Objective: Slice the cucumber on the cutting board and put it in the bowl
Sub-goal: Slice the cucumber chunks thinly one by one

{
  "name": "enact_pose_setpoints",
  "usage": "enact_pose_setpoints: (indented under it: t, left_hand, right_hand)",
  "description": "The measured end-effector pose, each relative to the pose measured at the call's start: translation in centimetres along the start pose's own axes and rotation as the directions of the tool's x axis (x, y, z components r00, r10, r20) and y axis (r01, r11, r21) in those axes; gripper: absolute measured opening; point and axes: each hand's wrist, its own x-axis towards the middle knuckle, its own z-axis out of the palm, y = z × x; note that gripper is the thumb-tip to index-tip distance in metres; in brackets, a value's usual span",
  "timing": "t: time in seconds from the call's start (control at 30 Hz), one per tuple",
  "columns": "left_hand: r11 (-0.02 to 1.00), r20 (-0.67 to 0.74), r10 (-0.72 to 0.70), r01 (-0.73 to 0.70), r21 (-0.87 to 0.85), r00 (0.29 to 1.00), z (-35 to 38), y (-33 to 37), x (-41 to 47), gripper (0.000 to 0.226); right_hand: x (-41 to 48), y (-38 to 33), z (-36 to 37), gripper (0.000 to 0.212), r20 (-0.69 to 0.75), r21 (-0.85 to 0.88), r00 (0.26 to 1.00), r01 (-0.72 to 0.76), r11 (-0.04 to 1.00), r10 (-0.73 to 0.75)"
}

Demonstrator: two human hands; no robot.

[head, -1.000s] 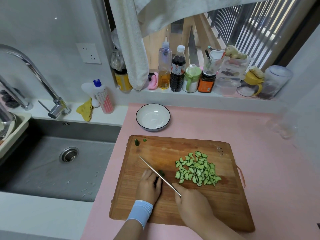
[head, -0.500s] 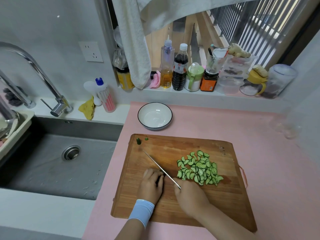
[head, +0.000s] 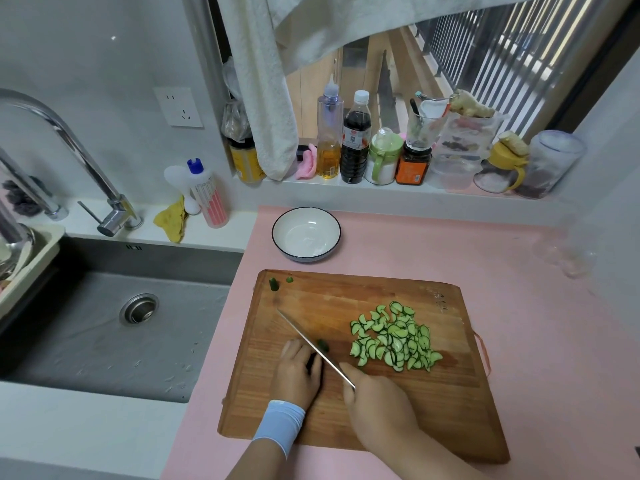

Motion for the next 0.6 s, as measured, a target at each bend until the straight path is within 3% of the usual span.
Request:
enact_pose_setpoints:
  t: [0.33,0.6]
  left_hand:
    - [0.999,0.003,-0.015,0.015,-0.036,1.0,-0.1,-0.1,-0.1,0.017]
    - [1.0,-0.006,-0.002,0.002,-0.002,1.0,0.0,-0.2,-0.3,0.005]
  right_hand:
    - [0.0,-0.2,-0.3,0.045,0.021,0.012,0.999,0.026,1.0,-0.026]
    - [1.9,-0.3,-0.4,0.042,0.074,0.058,0.997,0.002,0.998,-0.006]
